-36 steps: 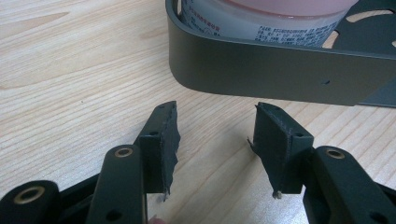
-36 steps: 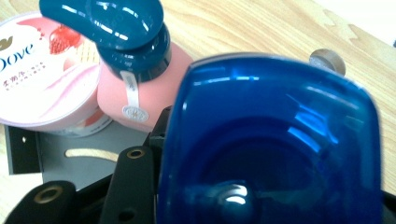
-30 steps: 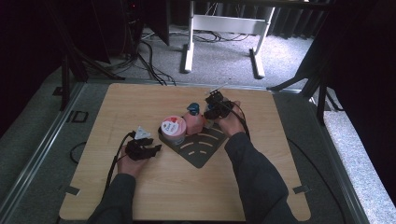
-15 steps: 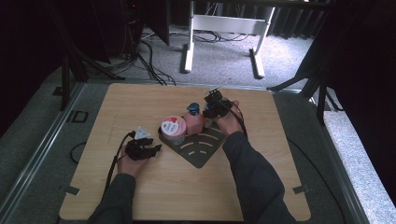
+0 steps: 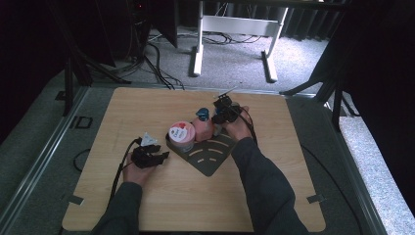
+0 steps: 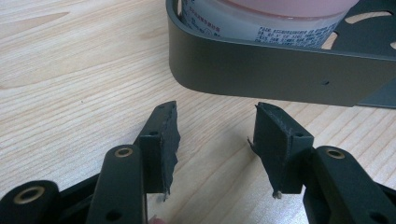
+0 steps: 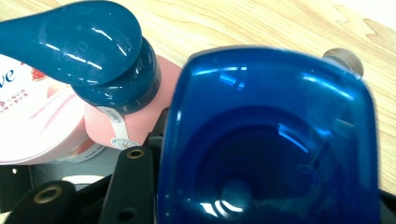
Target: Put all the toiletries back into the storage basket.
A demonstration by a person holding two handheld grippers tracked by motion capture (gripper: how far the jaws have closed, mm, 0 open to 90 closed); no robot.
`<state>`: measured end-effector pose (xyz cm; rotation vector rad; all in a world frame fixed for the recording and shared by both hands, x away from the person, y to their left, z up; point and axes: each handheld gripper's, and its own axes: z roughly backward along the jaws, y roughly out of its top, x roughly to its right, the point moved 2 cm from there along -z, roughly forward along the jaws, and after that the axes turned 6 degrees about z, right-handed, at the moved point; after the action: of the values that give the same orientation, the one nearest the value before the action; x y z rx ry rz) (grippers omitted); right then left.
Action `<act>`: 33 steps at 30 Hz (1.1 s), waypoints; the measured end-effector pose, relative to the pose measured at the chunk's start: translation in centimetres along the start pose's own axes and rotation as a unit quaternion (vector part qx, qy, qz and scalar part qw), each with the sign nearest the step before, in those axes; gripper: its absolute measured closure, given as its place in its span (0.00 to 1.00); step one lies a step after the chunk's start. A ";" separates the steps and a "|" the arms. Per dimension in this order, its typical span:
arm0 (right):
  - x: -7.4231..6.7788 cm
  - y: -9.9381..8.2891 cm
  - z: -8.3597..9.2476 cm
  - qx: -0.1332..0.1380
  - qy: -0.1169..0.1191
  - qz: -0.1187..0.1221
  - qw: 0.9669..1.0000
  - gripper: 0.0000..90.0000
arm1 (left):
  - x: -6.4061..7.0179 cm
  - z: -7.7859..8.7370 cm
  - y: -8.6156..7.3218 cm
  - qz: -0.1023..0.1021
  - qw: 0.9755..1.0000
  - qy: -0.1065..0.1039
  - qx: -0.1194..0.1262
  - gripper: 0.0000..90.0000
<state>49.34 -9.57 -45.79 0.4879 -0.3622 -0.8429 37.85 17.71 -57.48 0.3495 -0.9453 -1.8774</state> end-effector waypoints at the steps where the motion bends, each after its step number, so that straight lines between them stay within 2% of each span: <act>1: 0.0 0.0 -0.1 0.000 0.000 0.000 1.000 0.61 | 0.0 0.0 0.0 0.000 1.000 0.000 0.001 0.56; 15: 0.0 -0.2 -0.8 -0.007 0.003 -0.011 1.000 0.61 | 0.0 0.0 0.0 0.000 1.000 0.000 0.000 0.56; 25: 0.0 0.0 -1.0 -0.008 0.001 -0.005 1.000 0.60 | 0.1 0.0 0.0 -0.002 1.000 0.001 -0.002 0.56; 30: 0.2 0.0 -1.0 -0.001 0.006 -0.009 1.000 0.59 | 0.1 0.0 0.0 -0.002 1.000 0.001 -0.002 0.56; 33: 0.5 -0.1 -0.8 0.007 0.018 -0.018 1.000 0.56 | 0.1 0.0 0.0 -0.002 1.000 0.001 -0.001 0.56</act>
<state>49.97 -9.75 -46.44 0.5227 -0.3283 -0.8653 37.83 17.63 -57.49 0.3530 -0.9404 -1.8820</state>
